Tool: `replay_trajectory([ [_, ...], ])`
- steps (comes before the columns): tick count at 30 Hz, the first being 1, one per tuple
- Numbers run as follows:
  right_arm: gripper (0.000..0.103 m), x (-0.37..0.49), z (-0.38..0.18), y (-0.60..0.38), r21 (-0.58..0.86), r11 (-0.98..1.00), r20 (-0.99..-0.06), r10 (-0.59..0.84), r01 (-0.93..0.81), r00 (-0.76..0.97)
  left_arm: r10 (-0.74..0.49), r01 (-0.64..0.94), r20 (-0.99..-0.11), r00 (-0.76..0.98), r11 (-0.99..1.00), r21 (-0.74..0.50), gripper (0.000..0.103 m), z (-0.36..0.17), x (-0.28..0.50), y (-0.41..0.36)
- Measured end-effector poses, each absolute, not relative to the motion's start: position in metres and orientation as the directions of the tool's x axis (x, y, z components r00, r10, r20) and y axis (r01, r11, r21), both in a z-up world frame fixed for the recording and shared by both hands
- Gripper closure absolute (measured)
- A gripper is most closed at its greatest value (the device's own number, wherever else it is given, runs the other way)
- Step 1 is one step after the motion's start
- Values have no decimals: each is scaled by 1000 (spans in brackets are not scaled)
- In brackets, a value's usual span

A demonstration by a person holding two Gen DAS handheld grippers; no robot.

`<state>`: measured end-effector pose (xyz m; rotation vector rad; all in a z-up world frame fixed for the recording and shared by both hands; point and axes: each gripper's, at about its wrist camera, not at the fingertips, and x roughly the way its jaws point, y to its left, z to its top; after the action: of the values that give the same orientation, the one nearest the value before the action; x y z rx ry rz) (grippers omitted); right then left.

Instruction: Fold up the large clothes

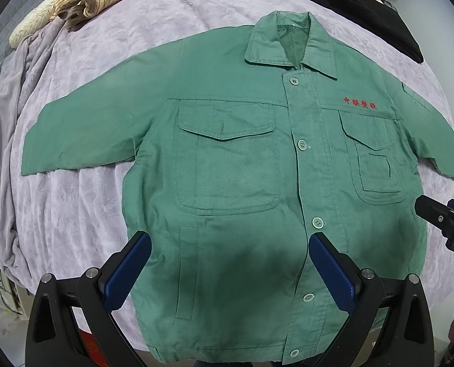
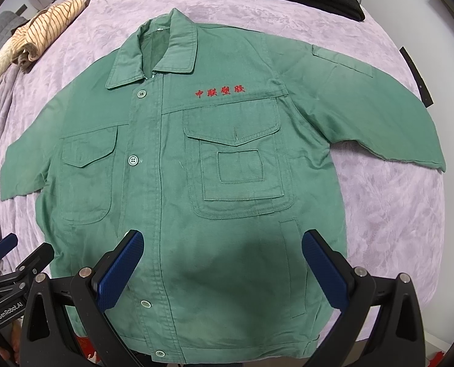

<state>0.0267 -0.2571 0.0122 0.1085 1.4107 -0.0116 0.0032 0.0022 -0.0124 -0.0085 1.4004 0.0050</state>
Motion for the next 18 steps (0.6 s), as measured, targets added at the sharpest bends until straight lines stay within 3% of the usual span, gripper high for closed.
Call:
replay_trajectory([
  [9, 0, 27, 18, -253, 30, 998, -982, 17, 63, 190, -7, -14, -986, 165, 1000, -9, 0, -11, 5, 5],
  [18, 0, 29, 16, -253, 75, 995, -986, 64, 65, 155, 4, -13, -973, 229, 1000, 1, 0, -10, 5, 6],
])
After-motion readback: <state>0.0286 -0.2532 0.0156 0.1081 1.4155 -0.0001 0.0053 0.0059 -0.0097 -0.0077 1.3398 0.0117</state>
